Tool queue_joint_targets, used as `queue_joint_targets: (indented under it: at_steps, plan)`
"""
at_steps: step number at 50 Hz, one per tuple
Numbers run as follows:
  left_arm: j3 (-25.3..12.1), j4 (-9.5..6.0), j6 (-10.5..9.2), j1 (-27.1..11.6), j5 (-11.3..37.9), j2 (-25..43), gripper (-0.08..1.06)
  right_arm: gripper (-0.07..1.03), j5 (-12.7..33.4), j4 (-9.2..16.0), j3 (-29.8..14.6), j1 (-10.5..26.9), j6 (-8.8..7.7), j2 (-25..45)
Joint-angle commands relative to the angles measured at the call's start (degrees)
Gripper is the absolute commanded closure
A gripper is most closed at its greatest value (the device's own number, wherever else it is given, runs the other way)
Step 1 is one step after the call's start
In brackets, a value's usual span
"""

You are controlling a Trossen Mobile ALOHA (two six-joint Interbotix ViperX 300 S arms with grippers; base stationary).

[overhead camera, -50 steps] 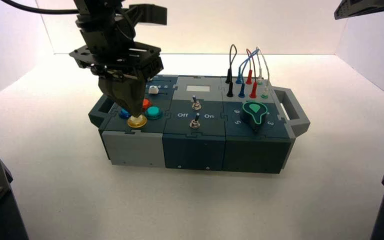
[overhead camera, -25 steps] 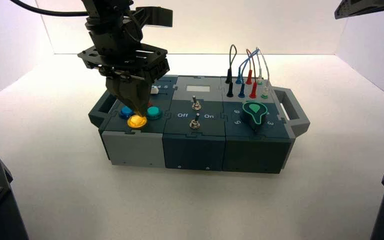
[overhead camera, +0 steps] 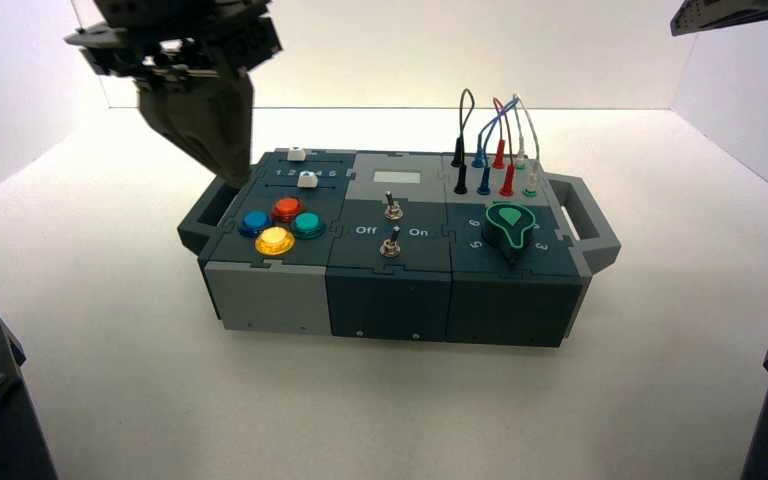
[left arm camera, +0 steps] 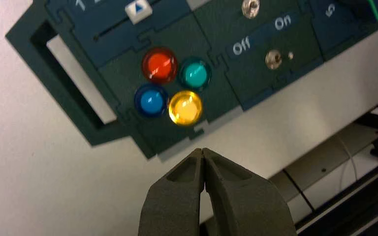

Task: Push the yellow button with the left gripper.

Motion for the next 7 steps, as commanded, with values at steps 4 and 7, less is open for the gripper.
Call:
queue_joint_targets:
  at_steps: [4,7]
  plan:
    - [-0.7,0.18,-0.26,-0.09,2.02,-0.7,1.01,0.99,-0.26,0.44,-2.11,0.26,0.09,0.7]
    - [-0.79,0.18,-0.26,-0.09,2.11,-0.7,1.01,0.99,-0.26,0.44,-2.11,0.26,0.09,0.79]
